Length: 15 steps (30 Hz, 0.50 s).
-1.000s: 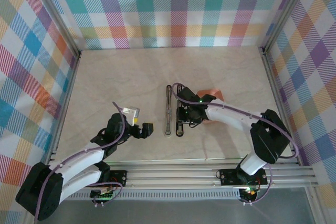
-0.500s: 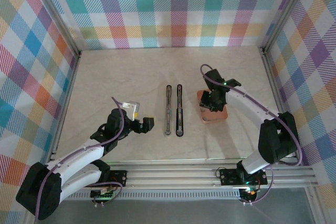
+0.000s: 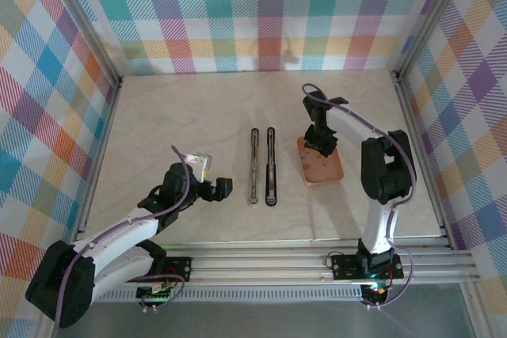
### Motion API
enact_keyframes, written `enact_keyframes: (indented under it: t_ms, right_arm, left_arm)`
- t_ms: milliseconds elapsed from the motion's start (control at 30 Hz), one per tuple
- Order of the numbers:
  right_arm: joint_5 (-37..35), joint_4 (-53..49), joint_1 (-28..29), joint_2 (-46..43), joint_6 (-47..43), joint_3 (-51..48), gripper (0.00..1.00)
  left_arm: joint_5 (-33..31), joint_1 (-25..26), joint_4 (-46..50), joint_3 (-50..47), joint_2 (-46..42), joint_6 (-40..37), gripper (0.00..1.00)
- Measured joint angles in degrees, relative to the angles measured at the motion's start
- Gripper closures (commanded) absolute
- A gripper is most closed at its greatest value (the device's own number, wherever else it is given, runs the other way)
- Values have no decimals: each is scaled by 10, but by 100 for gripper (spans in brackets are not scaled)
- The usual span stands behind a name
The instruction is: Load the staples into the stapler
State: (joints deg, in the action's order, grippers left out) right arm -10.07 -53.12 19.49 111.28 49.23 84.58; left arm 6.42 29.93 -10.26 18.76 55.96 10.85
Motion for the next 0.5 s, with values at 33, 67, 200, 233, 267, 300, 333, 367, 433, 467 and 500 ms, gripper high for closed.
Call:
enact_keyframes:
  t_ms: [33,67,200,233,267,300,333,367,433,467,500]
  right_arm:
    - [0,-2,-2,6,2,1,64]
    - [1,-4,-5,11,5,1,64]
    - [0,-7,-17,16,16,1,65]
    - [1,-5,-20,16,18,1,65]
    - [1,-5,-22,16,20,1,65]
    - [2,-4,-23,16,23,1,65]
    - [3,-2,-26,16,24,1,65]
    - [4,-1,-27,17,24,1,66]
    - [7,3,-29,19,24,1,68]
    - [8,5,-30,21,25,1,68]
    - [11,8,-30,24,25,1,68]
  left_arm:
    - [0,0,0,0,2,0,0]
    - [0,0,0,0,3,-2,0]
    - [0,0,0,0,7,-2,0]
    - [0,0,0,0,8,-2,0]
    - [0,0,-1,0,9,-2,0]
    - [0,0,-1,0,10,-2,0]
    - [0,0,-2,0,11,-2,0]
    - [0,0,-3,0,12,-2,0]
    - [0,0,-4,0,16,-2,0]
    - [0,0,-4,0,17,-2,0]
    - [0,0,-4,0,18,-2,0]
